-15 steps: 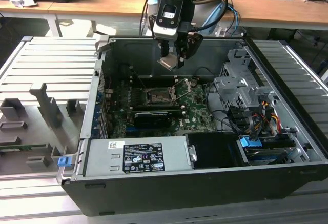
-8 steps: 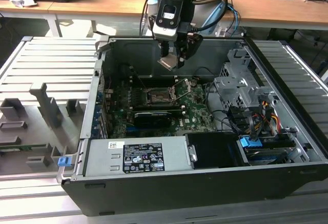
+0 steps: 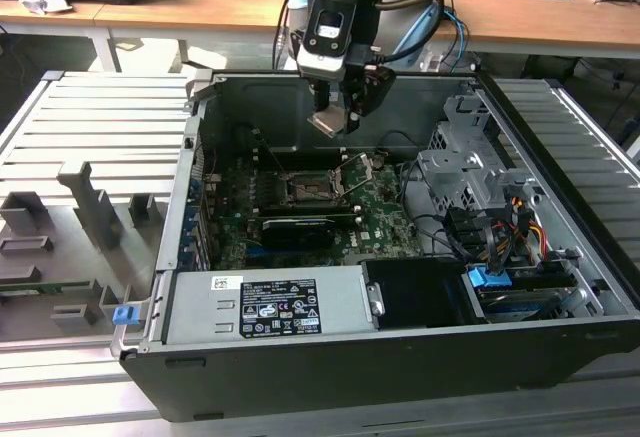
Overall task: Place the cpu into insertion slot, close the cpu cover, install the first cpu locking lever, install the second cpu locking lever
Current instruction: 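Place the cpu into insertion slot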
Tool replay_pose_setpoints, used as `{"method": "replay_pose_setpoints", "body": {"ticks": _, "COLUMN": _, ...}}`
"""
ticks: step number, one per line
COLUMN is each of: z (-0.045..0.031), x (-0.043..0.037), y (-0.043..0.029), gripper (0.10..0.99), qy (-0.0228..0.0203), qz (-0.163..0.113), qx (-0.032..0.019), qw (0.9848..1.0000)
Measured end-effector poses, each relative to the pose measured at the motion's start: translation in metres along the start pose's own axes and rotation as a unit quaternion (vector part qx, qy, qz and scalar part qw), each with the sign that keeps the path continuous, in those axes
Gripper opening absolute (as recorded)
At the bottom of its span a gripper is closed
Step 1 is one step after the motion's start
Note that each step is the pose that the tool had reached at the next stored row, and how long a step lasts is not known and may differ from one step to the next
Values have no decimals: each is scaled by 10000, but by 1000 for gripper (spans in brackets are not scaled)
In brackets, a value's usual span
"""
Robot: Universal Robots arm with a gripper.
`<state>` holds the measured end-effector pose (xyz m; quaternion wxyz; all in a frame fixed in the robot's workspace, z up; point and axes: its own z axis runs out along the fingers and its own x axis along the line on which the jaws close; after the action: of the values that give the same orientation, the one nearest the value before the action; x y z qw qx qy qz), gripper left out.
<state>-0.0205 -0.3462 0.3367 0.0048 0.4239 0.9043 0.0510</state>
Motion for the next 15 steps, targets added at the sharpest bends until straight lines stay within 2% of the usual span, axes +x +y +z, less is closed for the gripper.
{"method": "replay_pose_setpoints", "body": {"ticks": 1, "z": 3, "x": 0, "y": 0, "gripper": 541, "qy": 3, "qz": 16, "qx": -4, "qw": 10000}}
{"method": "replay_pose_setpoints", "body": {"ticks": 4, "z": 18, "x": -1, "y": -1, "gripper": 541, "qy": -26, "qz": 321, "qx": -16, "qw": 9995}}
{"method": "replay_pose_setpoints", "body": {"ticks": 6, "z": 28, "x": -1, "y": -2, "gripper": 541, "qy": -52, "qz": 597, "qx": -25, "qw": 9982}}
{"method": "replay_pose_setpoints", "body": {"ticks": 10, "z": 38, "x": -1, "y": -4, "gripper": 541, "qy": -74, "qz": 824, "qx": -34, "qw": 9966}}
{"method": "replay_pose_setpoints", "body": {"ticks": 15, "z": 52, "x": -2, "y": -5, "gripper": 541, "qy": -114, "qz": 1236, "qx": -49, "qw": 9923}}
